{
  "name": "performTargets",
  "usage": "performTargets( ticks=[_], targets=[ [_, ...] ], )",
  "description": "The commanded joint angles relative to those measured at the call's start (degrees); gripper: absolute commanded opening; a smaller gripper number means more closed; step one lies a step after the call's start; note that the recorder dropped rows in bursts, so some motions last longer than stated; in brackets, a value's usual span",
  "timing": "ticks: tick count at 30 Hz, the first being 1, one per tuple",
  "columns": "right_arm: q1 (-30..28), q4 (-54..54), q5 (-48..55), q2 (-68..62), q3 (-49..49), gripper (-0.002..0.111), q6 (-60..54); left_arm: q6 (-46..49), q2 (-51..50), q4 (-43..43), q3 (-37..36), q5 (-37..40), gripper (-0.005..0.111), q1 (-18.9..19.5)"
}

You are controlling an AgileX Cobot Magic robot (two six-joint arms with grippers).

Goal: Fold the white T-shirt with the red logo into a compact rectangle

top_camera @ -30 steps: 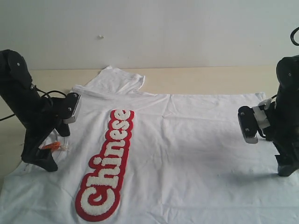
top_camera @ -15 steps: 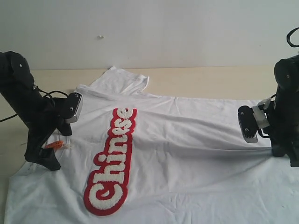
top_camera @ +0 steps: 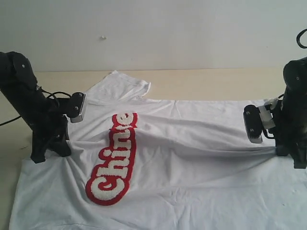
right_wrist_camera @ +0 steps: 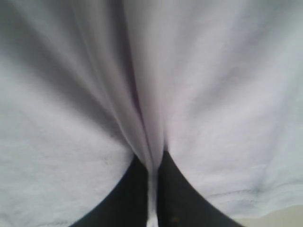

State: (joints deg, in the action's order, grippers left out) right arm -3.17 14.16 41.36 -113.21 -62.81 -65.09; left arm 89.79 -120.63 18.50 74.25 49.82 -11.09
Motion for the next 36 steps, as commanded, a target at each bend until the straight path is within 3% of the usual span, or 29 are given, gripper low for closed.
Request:
performTargets(
  ticks=[1,7,13,24,36],
  targets=[
    [-0.11,-3.03,-2.27,7.53,-1.47,0.000,-0.49,-0.27,5.07,-4.77,-1.43,3.20,0.003,0.45],
    [-0.11,-2.57,-2.09,17.36,-1.61,0.000,-1.24,-0.27,20.11,-5.98,-1.30,4.62,0.002,0.45],
    [-0.11,-2.19,-1.87,22.13,-1.61,0.000,-1.24,-1.71,27.51,-7.97,1.21,7.24,0.000,0.45],
    [-0.11,-0.02,-0.57,32.61,-2.06,0.000,-2.98,-5.10,34.14,-12.82,7.98,17.39,0.000,0.45],
    [-0.11,-6.47,13.49,34.59,-9.52,0.000,-2.70,-10.57,36.38,-13.60,10.37,20.14,0.000,0.45]
  ],
)
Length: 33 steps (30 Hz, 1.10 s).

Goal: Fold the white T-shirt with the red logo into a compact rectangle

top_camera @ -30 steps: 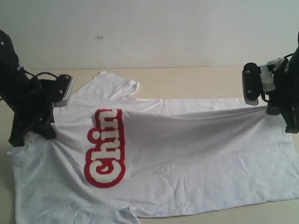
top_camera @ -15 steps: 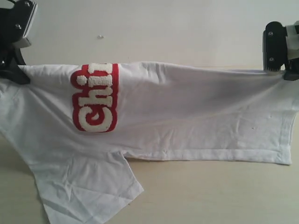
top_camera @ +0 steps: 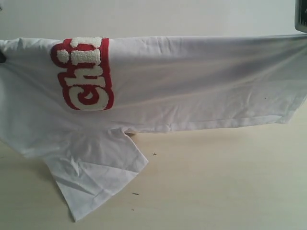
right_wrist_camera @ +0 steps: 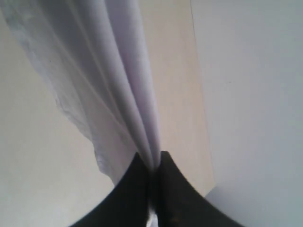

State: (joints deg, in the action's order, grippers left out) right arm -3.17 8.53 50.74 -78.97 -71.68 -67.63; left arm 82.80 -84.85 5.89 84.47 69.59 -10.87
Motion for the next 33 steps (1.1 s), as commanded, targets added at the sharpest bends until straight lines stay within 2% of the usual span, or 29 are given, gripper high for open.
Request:
performTargets(
  ticks=[1,4,10,14,21,25,29,33],
  targets=[
    [-0.11,-1.09,5.37,0.35,-0.65,0.000,-0.29,-5.28,0.75,-0.72,0.02,0.37,0.000,0.22],
    [-0.11,-2.40,8.06,0.78,-0.65,0.000,-0.55,-7.09,1.82,2.56,0.02,0.37,0.000,-0.03],
    [-0.11,-12.79,11.72,5.57,-0.65,0.000,-4.40,-10.28,6.97,9.78,-1.35,0.37,0.000,-0.03],
    [-0.11,-16.95,19.22,7.57,-0.65,0.000,-5.35,-13.85,12.10,9.25,-6.60,0.37,0.000,-0.03],
    [-0.11,-22.41,19.22,14.64,4.23,0.000,-5.71,-13.34,25.53,8.71,-17.37,0.37,0.000,-0.31],
    [-0.11,-23.41,19.22,20.19,9.08,0.000,-5.71,-15.84,32.39,8.57,-20.85,0.37,0.000,-4.20],
    [1.57,-24.15,19.22,26.84,12.54,0.000,-5.71,-28.30,39.55,9.02,-21.48,0.37,0.000,-10.72],
    [5.26,-23.69,19.22,31.95,15.27,0.000,-2.60,-36.22,46.19,9.14,-21.48,0.37,0.000,-13.93]
  ],
)
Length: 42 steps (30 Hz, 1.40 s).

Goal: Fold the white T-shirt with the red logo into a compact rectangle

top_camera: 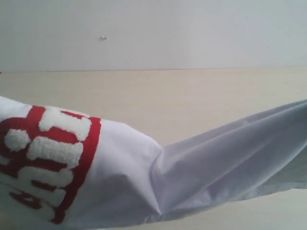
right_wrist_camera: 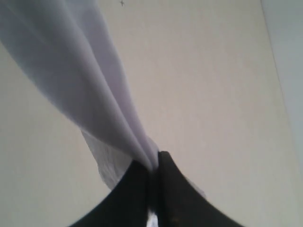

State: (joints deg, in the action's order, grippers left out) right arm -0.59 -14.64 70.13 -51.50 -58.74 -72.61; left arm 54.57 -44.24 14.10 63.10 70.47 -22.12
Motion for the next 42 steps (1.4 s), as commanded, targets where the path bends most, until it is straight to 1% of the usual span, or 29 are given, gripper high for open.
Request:
performTargets(
  ticks=[1,5,7,10,12,15,17,22,25,27,31,33,35,37,40,42],
  targets=[
    [3.28,-0.43,-0.17,5.53,2.81,0.000,3.53,-8.78,6.97,1.45,-0.11,-0.51,0.000,-3.14],
    [6.31,-0.02,-0.17,9.71,4.60,0.000,5.55,-10.33,12.10,4.97,-0.54,-0.51,0.000,-3.78],
    [7.30,0.43,-0.17,10.19,5.29,0.000,6.49,-10.33,12.65,4.46,-2.29,-0.51,0.000,-3.78],
    [7.30,1.63,-0.17,9.22,7.49,0.000,6.82,-10.89,11.44,1.84,-7.31,-0.51,0.000,-3.78],
    [7.30,3.08,-0.17,7.69,8.61,0.000,6.82,-10.30,9.56,-1.82,-11.09,-0.51,0.000,-3.78],
    [7.30,4.73,-0.17,4.40,9.85,0.000,9.84,-9.51,5.06,-8.02,-14.99,-0.51,0.000,-3.67],
    [7.30,4.62,-2.80,1.01,9.93,0.000,10.09,-9.51,0.95,-10.76,-17.32,-1.86,0.000,-3.67],
    [7.30,6.37,-12.12,-8.83,9.93,0.000,11.16,-10.09,-9.23,-14.81,-20.48,-16.74,0.000,-3.55],
    [7.30,13.10,-19.83,-14.87,9.93,0.000,16.50,-10.09,-16.19,-17.41,-20.58,-24.26,0.000,-1.30],
    [7.30,19.99,-24.79,-19.29,9.93,0.000,21.93,-10.09,-21.19,-19.46,-20.58,-29.27,0.000,2.03],
    [5.94,30.87,-34.97,-27.57,9.82,0.000,30.83,-10.09,-30.02,-20.85,-20.58,-40.60,0.000,10.65],
    [4.59,32.89,-41.45,-31.90,9.82,0.000,35.39,-10.09,-34.40,-20.41,-20.58,-47.86,0.000,14.46],
    [3.70,33.29,-47.32,-35.68,9.82,0.000,37.65,-9.76,-38.39,-20.43,-20.58,-54.28,0.000,16.48],
    [3.23,33.29,-52.28,-39.46,9.82,0.000,38.31,-9.36,-42.81,-20.43,-20.24,-59.16,0.000,17.09],
    [3.09,33.29,-58.72,-45.75,9.63,0.000,38.31,-5.90,-49.02,-20.69,-19.20,-65.52,0.000,17.09],
    [3.09,33.29,-62.30,-49.70,8.68,0.000,38.31,-5.73,-53.11,-20.69,-18.24,-69.83,0.000,17.09]
  ],
)
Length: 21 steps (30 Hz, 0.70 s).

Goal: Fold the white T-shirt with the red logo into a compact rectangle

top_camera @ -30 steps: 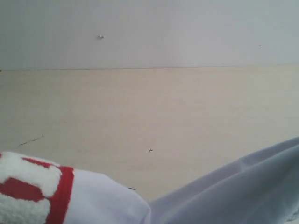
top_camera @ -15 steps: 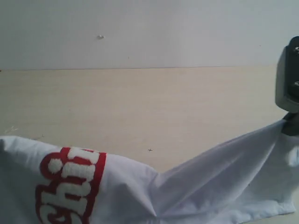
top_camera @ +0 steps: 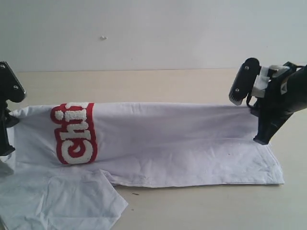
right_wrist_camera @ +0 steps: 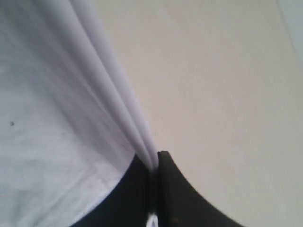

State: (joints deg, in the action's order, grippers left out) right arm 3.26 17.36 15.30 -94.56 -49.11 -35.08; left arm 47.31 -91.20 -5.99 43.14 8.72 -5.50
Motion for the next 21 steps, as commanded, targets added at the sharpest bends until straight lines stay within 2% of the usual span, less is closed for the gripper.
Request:
performTargets(
  ticks=[1,4,7,9,12,15,18,21],
  targets=[
    [-0.75,1.29,-8.59,-8.42,-1.84,0.000,0.78,1.53,-7.91,-0.60,2.20,-10.30,0.000,0.47],
    [-0.75,1.29,-9.53,-12.62,-4.80,0.002,1.88,1.53,-11.72,-0.46,2.97,-14.89,0.000,0.86],
    [-0.75,1.29,-9.73,-15.61,-7.51,0.013,3.78,1.53,-14.54,0.31,2.97,-21.97,0.000,1.25],
    [-0.75,1.29,-9.90,-17.08,-8.78,0.028,3.78,1.53,-15.91,1.18,2.97,-26.75,0.000,1.64],
    [-0.75,1.29,-9.91,-18.52,-10.79,0.055,3.78,1.53,-17.81,3.69,2.97,-34.31,0.000,2.36],
    [-0.75,2.29,-9.44,-19.79,-12.53,0.076,3.49,1.53,-18.93,5.32,2.97,-36.65,0.000,3.20],
    [-0.75,2.31,-8.88,-20.07,-14.22,0.083,3.20,1.63,-19.61,5.32,2.97,-37.64,0.000,4.00],
    [-0.75,2.31,-8.11,-19.86,-15.35,0.083,3.45,1.63,-19.61,5.32,2.97,-37.96,0.000,4.28]
  ],
)
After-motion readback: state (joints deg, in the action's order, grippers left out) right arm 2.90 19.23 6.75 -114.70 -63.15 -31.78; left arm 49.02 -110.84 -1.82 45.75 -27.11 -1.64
